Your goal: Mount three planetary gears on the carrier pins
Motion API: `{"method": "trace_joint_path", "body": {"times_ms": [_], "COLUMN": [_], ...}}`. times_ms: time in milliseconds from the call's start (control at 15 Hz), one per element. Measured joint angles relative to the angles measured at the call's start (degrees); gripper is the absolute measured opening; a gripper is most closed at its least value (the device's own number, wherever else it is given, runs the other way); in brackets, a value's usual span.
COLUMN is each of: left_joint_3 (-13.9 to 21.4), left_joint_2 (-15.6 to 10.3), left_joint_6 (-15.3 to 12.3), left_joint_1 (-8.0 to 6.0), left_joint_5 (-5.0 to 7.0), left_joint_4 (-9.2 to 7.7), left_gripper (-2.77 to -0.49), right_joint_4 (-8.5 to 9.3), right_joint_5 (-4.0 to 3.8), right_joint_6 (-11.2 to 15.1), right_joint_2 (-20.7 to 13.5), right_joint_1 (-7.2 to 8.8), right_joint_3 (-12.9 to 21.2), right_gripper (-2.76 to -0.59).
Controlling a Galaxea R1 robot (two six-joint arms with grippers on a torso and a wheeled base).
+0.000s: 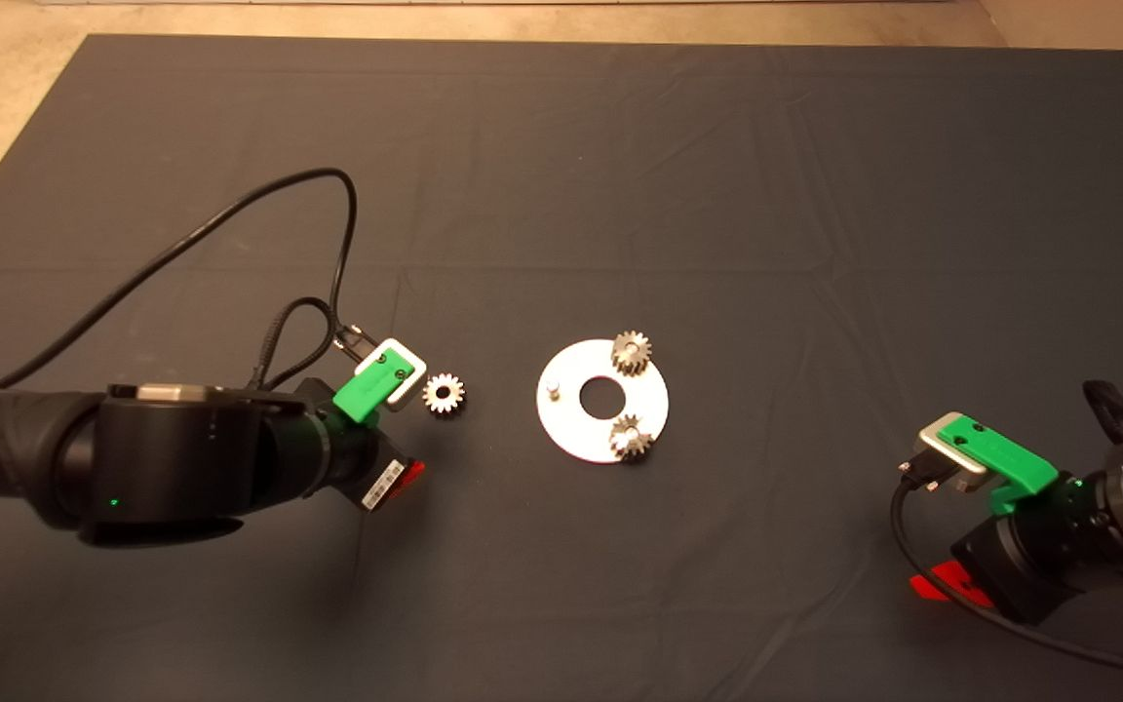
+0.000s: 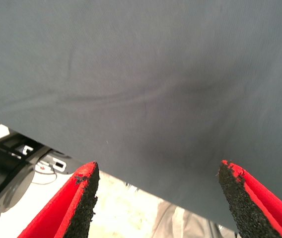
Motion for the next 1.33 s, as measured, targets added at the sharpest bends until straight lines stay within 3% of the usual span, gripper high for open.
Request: {"method": "trace_joint_path", "body": {"times_ms": [267,467,867,1333], "left_joint_3": [-3.2,-5.6,-8.6,-10.2], "left_joint_2": [2.3,3.1,5.1,6.4], "left_joint_6": [0.0,0.0,0.2,0.2], "left_joint_1": [0.00,0.00,0.00,-0.02], "left_joint_5": [-0.88,-3.09,-6.04,-7.36], "left_joint_4": [0.52,0.99,1.23,1.45], "left_gripper": [-1.09,-1.09,-1.09,-1.14], "right_joint_4": [0.02,0.02,0.02,0.00], "right_joint_5": [0.00,0.03,0.03,-0.02], "right_joint_6": [-0.2,-0.2,-1.0,-1.3], "right_joint_2": [-0.3,-0.5,-1.8,-2.5], "right_joint_1": [-0.06,-0.08,-0.09,-0.24], "right_joint_3": [0.0,0.0,0.1,0.1], "right_gripper": [-1.60,-1.60,-1.60,-1.60]}}
